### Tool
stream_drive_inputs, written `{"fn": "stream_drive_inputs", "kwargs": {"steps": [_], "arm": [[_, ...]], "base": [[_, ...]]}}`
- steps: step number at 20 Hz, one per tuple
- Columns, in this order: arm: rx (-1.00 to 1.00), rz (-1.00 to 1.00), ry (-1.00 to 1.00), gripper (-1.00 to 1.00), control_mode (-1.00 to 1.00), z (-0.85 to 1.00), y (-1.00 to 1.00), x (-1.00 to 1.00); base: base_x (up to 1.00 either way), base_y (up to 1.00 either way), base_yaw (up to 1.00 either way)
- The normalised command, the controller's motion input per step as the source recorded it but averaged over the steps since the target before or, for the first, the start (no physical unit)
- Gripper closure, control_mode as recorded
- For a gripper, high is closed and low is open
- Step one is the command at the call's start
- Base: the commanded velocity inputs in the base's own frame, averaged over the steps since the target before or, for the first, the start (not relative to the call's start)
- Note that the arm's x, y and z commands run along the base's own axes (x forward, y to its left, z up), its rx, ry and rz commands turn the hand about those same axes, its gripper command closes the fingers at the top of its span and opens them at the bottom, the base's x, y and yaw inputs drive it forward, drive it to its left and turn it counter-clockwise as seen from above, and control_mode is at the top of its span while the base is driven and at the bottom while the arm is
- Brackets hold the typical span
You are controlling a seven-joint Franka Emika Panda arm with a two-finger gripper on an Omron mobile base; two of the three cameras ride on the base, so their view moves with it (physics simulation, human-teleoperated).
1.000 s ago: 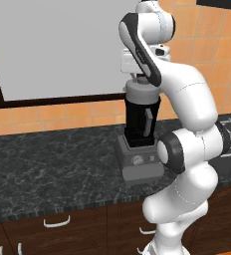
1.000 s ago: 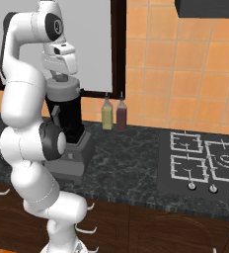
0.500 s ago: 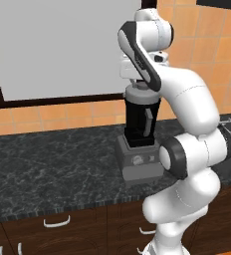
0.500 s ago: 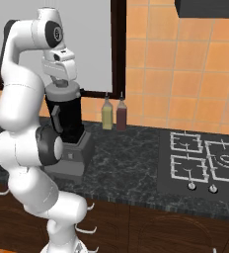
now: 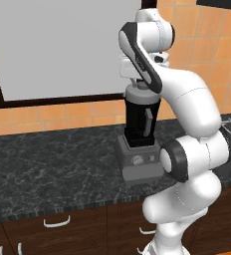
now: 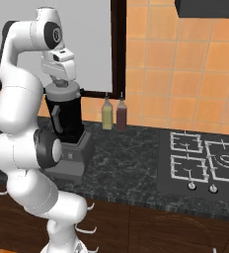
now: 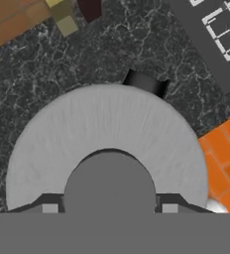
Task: Close the lid blender by securely placing the lid on top.
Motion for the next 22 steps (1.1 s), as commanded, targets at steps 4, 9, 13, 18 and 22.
{"fn": "stream_drive_inputs", "kwargs": {"steps": [4,9,13,18,22], "arm": [[0.03,0.0,-0.15,-1.0,-1.0,0.26,0.0,-0.12],[0.08,0.01,-0.24,-1.0,-1.0,0.34,-0.08,-0.54],[0.11,0.02,-0.36,-1.0,-1.0,-0.13,-0.96,-1.0],[0.01,0.02,-0.31,-1.0,-1.0,-0.54,-1.0,-1.0],[0.0,0.01,-0.31,-1.0,-1.0,-0.67,-1.0,-1.0]], "base": [[0.0,0.0,0.0],[0.0,0.0,0.0],[0.0,0.0,0.0],[0.0,0.0,0.0],[0.0,0.0,0.0]]}}
